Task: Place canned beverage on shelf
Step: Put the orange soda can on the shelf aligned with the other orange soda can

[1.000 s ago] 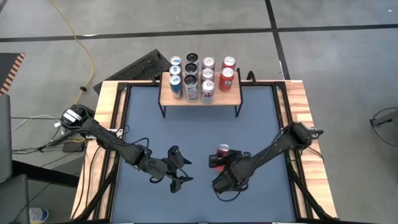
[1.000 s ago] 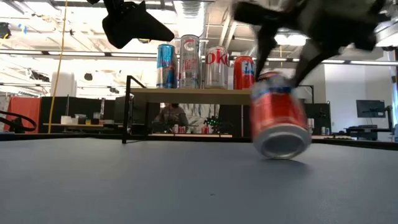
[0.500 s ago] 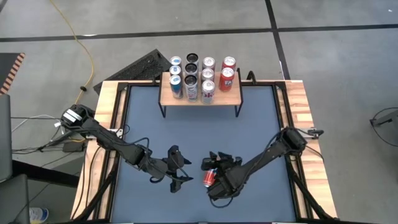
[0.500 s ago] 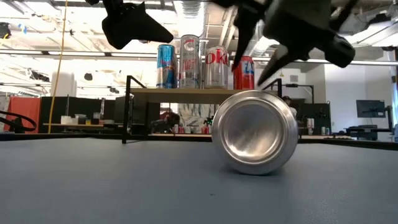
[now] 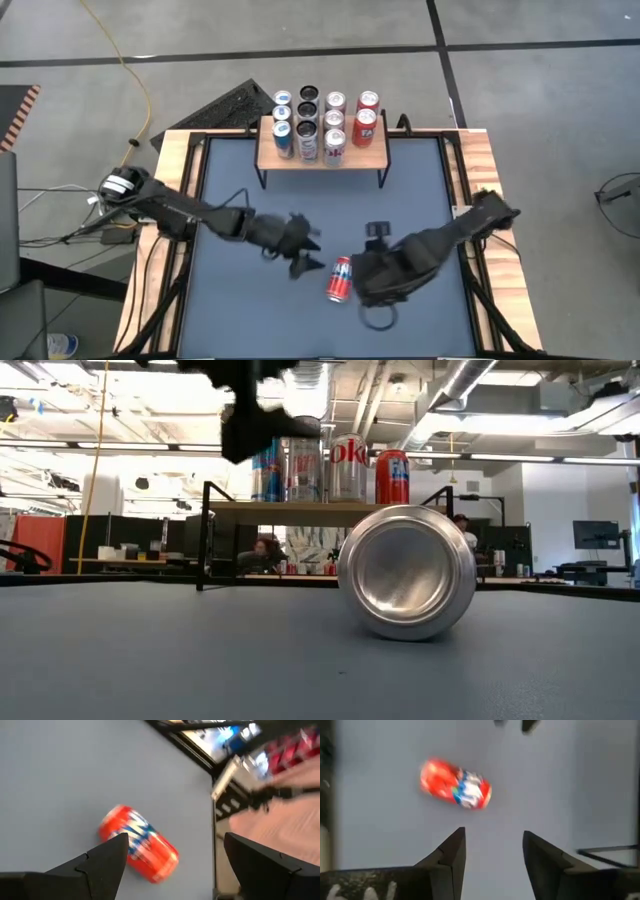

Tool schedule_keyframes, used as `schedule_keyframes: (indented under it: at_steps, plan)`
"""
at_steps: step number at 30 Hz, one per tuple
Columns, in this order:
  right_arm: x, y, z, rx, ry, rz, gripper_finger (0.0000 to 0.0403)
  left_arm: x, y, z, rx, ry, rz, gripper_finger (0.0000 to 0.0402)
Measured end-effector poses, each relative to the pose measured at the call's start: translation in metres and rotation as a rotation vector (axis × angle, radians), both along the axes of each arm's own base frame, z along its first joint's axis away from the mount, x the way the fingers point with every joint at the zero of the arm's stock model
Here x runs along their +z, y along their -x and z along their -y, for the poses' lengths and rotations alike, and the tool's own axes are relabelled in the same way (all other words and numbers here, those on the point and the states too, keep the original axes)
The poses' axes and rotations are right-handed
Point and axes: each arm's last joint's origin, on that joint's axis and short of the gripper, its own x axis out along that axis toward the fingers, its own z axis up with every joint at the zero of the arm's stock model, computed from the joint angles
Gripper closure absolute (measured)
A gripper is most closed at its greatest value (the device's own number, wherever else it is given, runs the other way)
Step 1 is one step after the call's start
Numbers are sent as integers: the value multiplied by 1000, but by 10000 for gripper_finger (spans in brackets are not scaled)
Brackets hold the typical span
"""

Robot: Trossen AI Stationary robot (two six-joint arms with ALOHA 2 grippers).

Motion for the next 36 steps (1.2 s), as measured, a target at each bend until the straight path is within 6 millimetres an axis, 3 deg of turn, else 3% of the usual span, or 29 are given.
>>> schedule_keyframes:
  at_steps: [3, 7, 13, 18, 24, 28, 36]
  plan:
    - [25, 28, -1, -75, -86, 92, 229, -2, -4, -24, 64, 56, -36, 86]
    - [47, 65, -8, -165, -165, 193, 229, -2, -6, -34, 185, 77, -35, 86]
    - [46, 97, -25, -228, -153, 306, 229, -3, -5, -29, 240, 152, -52, 86]
    - [27, 105, -38, -216, -85, 308, 229, -14, -8, -13, 239, 134, -94, 86]
    - [-2, 102, -44, -255, -31, 245, 230, -21, -45, 12, 182, 97, -212, 86]
    - [-8, 103, -48, -276, -74, 223, 230, -26, -59, 19, 185, 1, -374, 86]
    - [-19, 111, -59, -242, -65, 242, 230, -32, -88, 27, 214, 229, -397, 86]
